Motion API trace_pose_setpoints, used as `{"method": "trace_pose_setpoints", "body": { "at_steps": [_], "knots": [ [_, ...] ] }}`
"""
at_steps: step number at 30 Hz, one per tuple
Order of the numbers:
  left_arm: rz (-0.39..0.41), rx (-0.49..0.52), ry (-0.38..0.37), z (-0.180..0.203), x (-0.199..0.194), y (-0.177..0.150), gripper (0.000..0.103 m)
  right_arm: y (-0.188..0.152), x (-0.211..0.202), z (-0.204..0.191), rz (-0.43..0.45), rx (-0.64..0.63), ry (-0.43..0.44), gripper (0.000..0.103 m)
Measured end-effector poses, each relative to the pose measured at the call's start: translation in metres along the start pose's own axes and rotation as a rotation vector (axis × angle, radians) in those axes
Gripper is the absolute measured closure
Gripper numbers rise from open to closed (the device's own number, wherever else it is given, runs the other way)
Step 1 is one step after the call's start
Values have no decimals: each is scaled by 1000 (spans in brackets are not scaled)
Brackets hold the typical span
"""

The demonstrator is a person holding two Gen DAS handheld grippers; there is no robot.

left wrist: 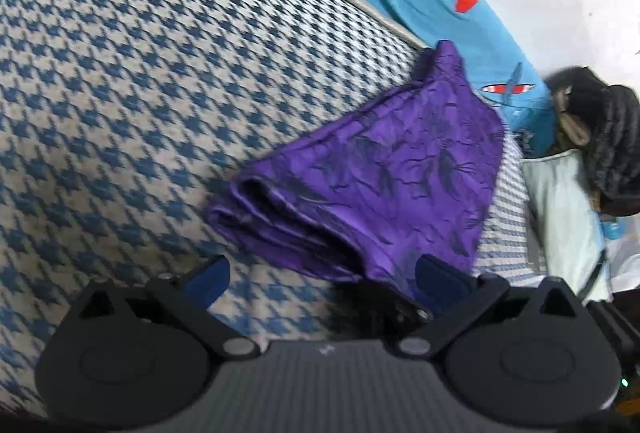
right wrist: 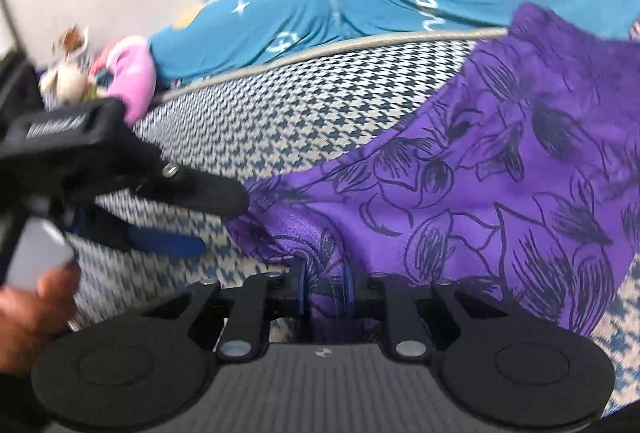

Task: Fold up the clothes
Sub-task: 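Grasp the blouse edge with the right tool and fold it over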

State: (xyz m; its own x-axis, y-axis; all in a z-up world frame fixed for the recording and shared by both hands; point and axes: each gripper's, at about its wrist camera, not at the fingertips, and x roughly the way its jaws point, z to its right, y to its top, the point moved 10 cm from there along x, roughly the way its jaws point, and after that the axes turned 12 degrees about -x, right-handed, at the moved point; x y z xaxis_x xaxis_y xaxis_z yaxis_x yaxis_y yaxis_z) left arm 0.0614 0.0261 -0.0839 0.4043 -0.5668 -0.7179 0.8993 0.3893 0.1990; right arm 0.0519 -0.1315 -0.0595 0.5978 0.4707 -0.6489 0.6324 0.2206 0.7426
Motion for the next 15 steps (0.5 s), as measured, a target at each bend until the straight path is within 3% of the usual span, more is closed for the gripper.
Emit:
{"method": "trace_pose_setpoints", "body": {
  "at_steps": [9,15],
  "knots": [
    [-46,-40,-72,19,18,-6,0,8,-10,4,51,92,14,84],
    [-34,-78,-55,22,38,3,0,10,-18,3,70,96,25,84]
  ]
}}
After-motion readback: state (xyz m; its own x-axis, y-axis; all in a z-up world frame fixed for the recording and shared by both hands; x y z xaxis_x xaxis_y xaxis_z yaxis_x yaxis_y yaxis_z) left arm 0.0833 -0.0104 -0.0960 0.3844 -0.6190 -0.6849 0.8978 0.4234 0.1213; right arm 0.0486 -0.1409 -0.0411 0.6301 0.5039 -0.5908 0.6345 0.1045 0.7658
